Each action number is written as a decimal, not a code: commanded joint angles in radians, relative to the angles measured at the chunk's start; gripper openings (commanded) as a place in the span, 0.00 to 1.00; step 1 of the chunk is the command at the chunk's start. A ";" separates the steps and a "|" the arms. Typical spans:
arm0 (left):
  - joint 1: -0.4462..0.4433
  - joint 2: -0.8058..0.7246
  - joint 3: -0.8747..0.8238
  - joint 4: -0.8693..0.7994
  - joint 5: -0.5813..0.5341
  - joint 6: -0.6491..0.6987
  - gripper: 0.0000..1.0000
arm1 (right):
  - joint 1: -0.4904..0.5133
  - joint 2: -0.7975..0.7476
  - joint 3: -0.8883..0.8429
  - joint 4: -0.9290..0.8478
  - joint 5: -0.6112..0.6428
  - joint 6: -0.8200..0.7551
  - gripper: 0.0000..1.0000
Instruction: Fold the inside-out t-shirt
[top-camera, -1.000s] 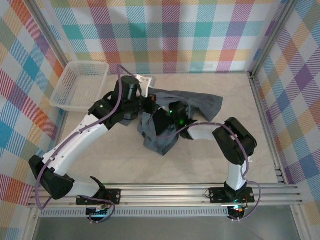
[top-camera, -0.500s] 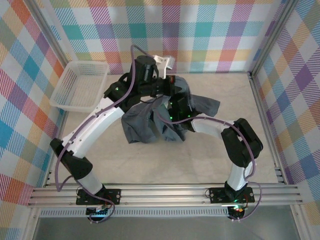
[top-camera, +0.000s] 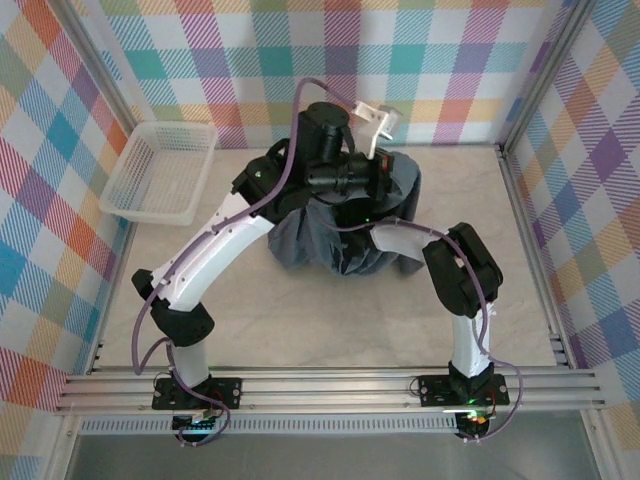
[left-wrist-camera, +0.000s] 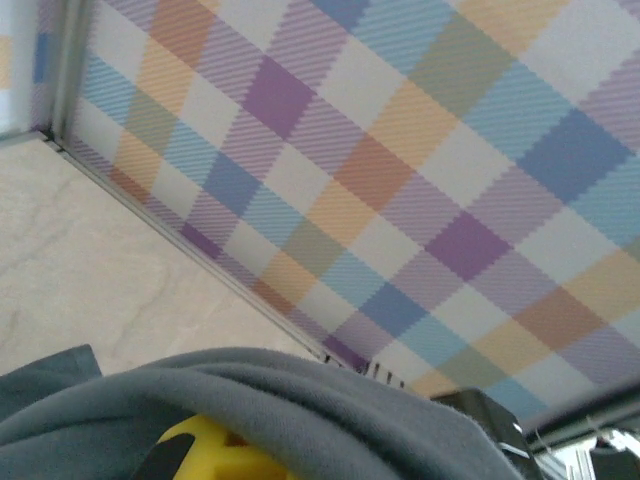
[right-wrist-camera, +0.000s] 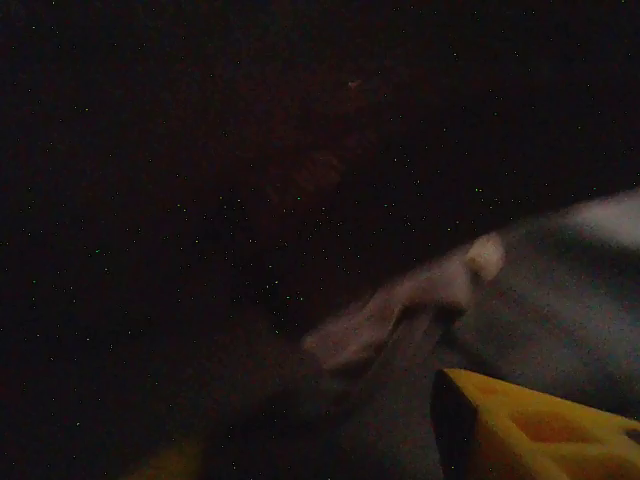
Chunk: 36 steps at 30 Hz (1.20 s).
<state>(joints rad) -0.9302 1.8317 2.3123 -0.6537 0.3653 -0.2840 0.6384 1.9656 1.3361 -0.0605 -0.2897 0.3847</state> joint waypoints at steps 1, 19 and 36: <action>-0.055 -0.096 -0.006 -0.006 -0.034 0.185 0.00 | -0.023 0.033 0.164 -0.325 -0.031 0.014 0.71; -0.149 -0.275 -0.068 -0.048 -0.366 0.497 0.00 | 0.003 0.304 0.348 -0.880 0.196 -0.134 0.91; 0.378 0.035 -0.034 -0.310 -0.586 0.143 0.00 | 0.045 -0.280 -0.048 -0.465 -0.147 -0.163 0.00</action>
<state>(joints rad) -0.6834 1.8263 2.3222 -0.8726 -0.2661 -0.0036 0.6624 1.8286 1.3262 -0.6323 -0.3374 0.2520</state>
